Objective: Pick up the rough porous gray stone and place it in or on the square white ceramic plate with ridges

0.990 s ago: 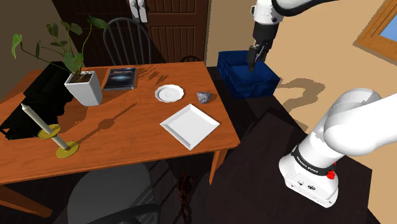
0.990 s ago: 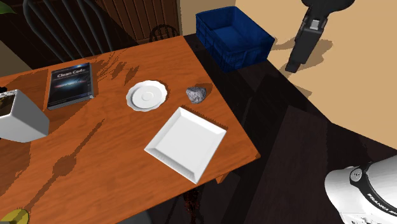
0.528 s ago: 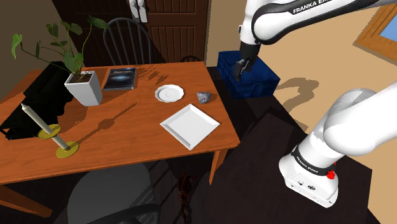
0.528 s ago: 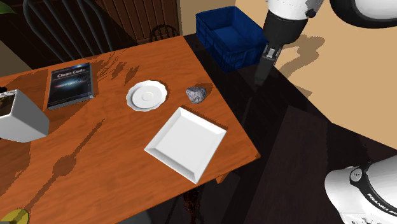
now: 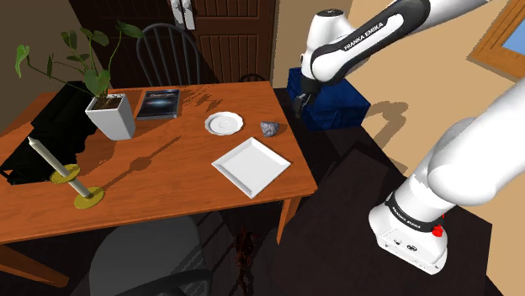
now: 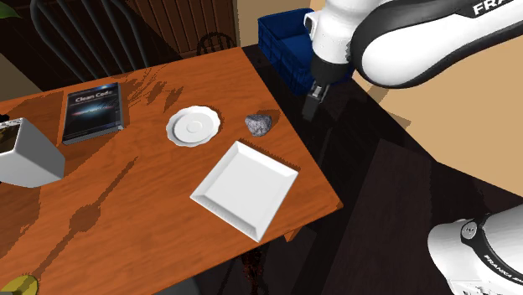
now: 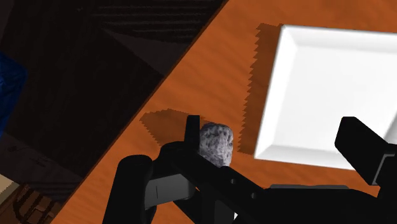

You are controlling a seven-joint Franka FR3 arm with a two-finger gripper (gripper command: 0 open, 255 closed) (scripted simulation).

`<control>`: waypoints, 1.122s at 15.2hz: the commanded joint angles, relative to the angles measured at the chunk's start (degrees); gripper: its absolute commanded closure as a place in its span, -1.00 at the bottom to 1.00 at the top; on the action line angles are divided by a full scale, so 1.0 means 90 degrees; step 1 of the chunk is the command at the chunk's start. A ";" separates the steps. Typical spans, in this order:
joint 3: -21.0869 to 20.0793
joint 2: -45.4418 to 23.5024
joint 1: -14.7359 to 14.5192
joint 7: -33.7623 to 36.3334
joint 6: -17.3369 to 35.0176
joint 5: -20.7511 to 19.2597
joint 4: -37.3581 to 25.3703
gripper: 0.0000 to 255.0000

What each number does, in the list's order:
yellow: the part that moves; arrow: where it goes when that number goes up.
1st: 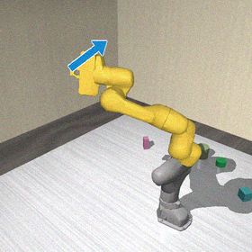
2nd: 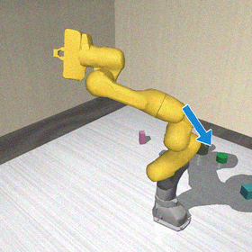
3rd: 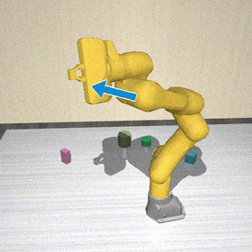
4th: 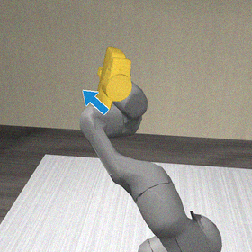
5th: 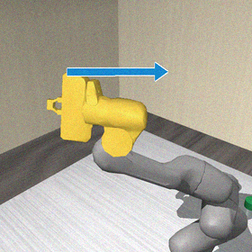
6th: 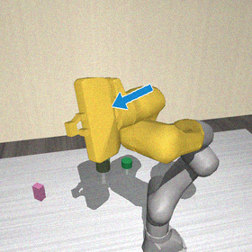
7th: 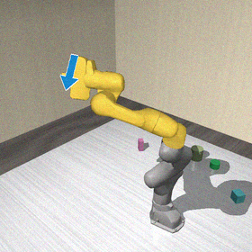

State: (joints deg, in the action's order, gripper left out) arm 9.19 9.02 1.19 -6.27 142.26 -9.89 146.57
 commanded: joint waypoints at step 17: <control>-0.0441 -0.4443 0.0529 -0.0895 0.2867 0.0999 -0.2491 -1.00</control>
State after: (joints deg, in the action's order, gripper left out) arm 5.48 -29.60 5.71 -14.19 167.57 -1.06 125.34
